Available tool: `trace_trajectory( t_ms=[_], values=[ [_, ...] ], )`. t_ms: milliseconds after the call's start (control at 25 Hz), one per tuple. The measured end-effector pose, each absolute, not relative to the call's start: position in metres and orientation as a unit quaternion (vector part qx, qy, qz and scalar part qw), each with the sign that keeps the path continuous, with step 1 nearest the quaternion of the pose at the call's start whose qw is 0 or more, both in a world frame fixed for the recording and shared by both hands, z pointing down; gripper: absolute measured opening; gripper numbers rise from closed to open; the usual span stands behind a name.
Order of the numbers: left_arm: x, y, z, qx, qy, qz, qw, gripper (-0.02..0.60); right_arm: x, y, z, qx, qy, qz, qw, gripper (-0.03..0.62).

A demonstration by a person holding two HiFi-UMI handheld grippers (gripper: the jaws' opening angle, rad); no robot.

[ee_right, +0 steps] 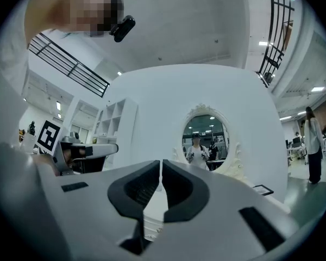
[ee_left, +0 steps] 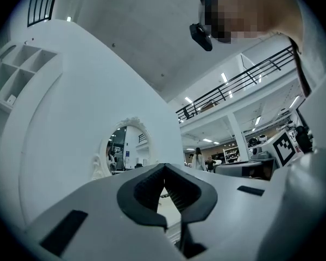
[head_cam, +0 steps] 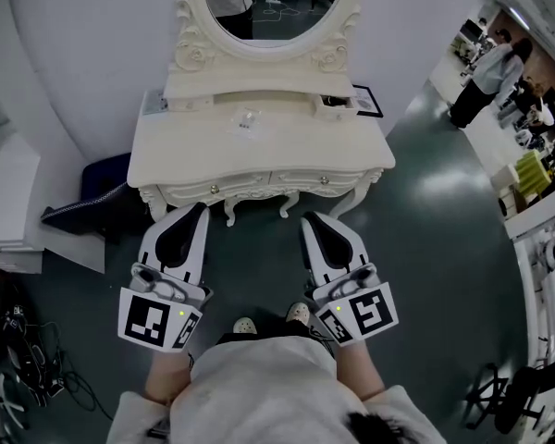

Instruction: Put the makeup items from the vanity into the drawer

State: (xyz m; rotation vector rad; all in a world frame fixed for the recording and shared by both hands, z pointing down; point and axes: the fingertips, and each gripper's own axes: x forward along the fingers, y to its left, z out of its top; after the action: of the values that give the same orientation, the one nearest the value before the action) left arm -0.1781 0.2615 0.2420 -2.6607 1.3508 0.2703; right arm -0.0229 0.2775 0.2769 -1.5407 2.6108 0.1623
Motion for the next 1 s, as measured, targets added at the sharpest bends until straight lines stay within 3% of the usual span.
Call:
trace_trajectory(
  t_ms=[1000],
  values=[
    [-0.179, 0.157, 0.238, -0.872, 0.474, 0.102, 0.073, 0.015, -0.018, 0.16, 0.276, -0.477, 0.876, 0.043, 0.057, 0.029]
  ],
)
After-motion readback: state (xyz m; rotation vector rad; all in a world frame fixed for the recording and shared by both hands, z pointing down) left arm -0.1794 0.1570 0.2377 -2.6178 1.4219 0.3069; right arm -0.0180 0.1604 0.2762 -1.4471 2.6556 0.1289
